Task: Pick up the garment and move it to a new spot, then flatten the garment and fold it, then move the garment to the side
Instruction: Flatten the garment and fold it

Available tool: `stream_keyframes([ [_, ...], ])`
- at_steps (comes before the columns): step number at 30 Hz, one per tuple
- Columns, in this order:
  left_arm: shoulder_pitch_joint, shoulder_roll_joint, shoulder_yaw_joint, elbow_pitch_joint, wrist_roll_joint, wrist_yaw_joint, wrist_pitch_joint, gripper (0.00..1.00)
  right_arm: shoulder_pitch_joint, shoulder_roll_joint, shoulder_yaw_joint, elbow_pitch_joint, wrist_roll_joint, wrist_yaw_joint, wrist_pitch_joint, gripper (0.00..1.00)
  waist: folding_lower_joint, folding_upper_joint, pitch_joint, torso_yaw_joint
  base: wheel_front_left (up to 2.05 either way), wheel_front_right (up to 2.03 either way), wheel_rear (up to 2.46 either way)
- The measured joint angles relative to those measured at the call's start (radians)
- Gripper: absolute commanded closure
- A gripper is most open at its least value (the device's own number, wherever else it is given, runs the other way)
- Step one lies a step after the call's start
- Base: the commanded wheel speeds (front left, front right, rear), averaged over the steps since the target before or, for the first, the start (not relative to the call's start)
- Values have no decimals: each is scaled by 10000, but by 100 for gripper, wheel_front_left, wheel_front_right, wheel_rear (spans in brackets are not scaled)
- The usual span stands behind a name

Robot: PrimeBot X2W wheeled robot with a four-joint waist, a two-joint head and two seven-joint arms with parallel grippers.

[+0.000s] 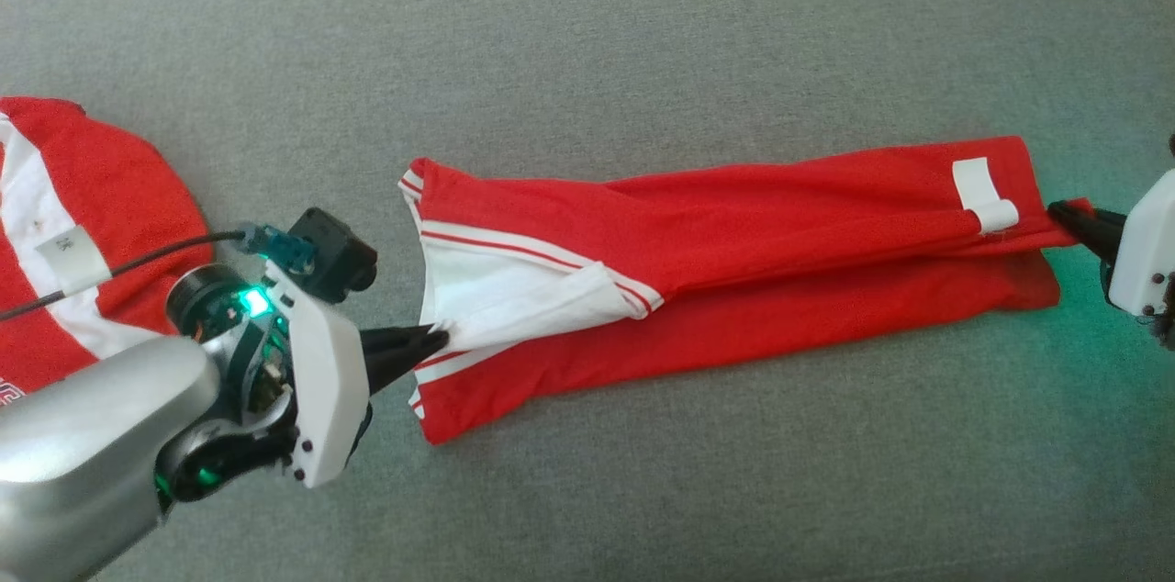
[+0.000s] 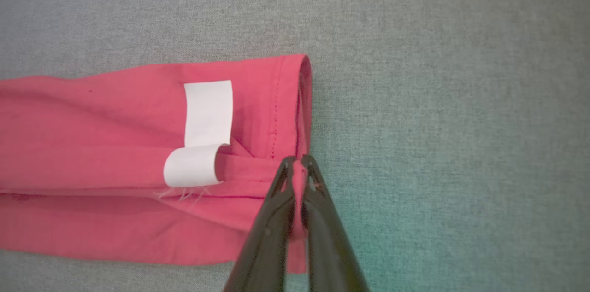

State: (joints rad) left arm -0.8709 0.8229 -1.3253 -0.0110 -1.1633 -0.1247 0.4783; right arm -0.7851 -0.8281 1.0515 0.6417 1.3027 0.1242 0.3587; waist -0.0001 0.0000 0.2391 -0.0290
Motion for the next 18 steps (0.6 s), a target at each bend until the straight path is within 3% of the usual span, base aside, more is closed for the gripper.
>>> stream_keyframes([
  [6, 214, 44, -8, 8, 8, -2, 221, 100, 152, -21, 38, -48, 219, 0, 585, 100, 0, 0, -77, -89, 0, 0, 0],
  [7, 296, 19, -8, 54, 17, -4, 219, 100, 203, -19, 36, 13, 259, 0, 606, 58, 1, 0, -100, -103, 0, 0, 0],
  [8, 370, -8, -8, 102, 29, -10, 209, 56, 218, -13, 36, 71, 322, 0, 654, 0, 0, 0, -129, -117, 0, 0, 0],
  [9, 425, -48, -10, 176, 27, -38, 165, 0, 215, -13, 35, 142, 372, 0, 767, 0, 0, 0, -164, -130, 0, 0, 0],
  [13, 550, -136, 10, 426, 61, -23, -69, 0, 217, -15, -61, 403, 420, -2, 907, 0, 0, 0, -278, -178, 0, 0, 0],
  [16, 585, -297, 268, 813, 477, 454, -1035, 0, 194, -8, -487, 577, 604, -2, 537, 0, 0, 0, -457, -228, 0, 0, 0],
  [18, 593, -543, 874, 1208, 566, 1087, -2194, 0, 178, 17, -796, 508, 612, -2, -117, 0, 0, 0, -598, -266, 0, 0, 0],
])
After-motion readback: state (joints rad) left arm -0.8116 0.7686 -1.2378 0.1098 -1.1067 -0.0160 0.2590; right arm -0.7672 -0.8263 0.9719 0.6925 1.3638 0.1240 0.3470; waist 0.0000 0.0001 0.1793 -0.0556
